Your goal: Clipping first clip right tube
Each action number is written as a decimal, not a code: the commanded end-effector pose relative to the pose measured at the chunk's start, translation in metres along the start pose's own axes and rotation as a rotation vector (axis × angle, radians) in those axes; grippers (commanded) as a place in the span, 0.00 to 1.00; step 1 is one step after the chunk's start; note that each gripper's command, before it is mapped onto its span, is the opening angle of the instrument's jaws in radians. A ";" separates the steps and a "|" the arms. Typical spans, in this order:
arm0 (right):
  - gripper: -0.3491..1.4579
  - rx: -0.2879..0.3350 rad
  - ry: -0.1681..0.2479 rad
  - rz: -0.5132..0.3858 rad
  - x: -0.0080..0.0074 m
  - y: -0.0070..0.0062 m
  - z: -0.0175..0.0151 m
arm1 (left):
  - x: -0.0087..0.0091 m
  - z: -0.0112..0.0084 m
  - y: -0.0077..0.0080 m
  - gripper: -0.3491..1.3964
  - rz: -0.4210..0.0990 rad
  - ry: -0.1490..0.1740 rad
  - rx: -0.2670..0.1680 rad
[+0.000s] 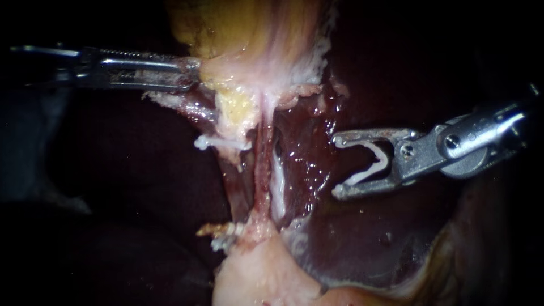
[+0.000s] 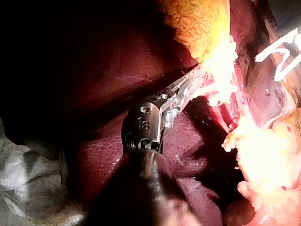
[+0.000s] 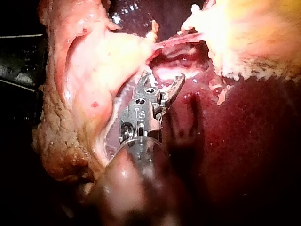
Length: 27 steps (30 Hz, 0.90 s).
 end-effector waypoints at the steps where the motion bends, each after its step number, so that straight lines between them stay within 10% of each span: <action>1: 0.46 0.000 0.000 0.000 0.0000 0.0000 0.0000 | 0.0000 -0.0001 0.0000 0.00 0.001 -0.001 -0.002; 14: 0.46 -0.001 0.002 0.001 0.0000 0.0000 0.0000 | 0.0059 -0.0107 0.0021 0.00 -0.035 0.059 0.004; 27: 0.47 0.033 0.076 0.107 0.0027 -0.0011 0.0021 | 0.0054 -0.0106 0.0022 0.00 -0.035 0.063 0.012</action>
